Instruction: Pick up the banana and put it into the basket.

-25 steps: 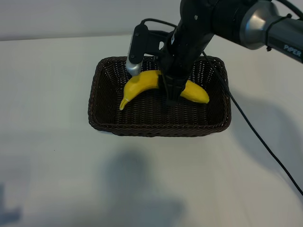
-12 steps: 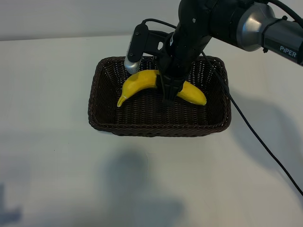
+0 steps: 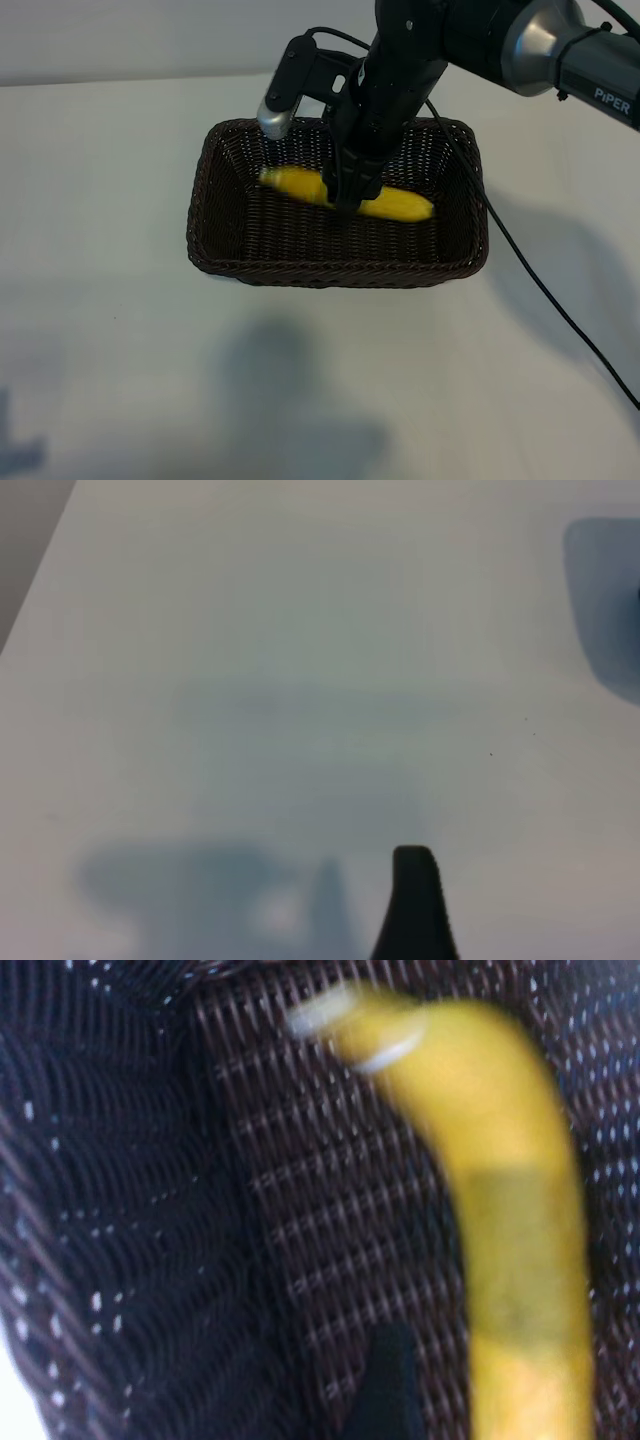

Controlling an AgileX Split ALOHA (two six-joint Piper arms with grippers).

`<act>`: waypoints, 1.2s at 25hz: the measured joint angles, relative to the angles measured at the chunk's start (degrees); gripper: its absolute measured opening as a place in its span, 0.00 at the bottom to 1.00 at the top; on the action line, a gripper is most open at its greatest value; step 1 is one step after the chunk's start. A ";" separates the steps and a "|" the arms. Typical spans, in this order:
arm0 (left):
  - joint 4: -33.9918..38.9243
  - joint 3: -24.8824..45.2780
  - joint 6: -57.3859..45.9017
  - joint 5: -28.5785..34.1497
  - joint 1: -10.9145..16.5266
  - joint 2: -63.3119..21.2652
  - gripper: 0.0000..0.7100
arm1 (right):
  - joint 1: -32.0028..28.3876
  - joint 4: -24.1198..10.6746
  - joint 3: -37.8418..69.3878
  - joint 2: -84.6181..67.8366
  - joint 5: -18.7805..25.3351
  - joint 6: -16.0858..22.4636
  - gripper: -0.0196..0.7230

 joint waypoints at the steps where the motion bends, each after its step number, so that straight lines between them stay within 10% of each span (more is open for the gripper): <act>1: 0.00 0.00 0.00 0.00 0.00 0.00 0.80 | 0.00 -0.38 -0.41 0.00 1.14 0.55 0.84; 22: 0.00 0.00 0.00 0.00 0.00 0.00 0.80 | -16.74 -5.55 -7.37 -0.10 7.68 40.41 0.83; 30: 0.00 0.00 0.00 0.00 0.00 0.00 0.80 | -27.64 -5.78 -7.37 -0.10 10.34 44.84 0.83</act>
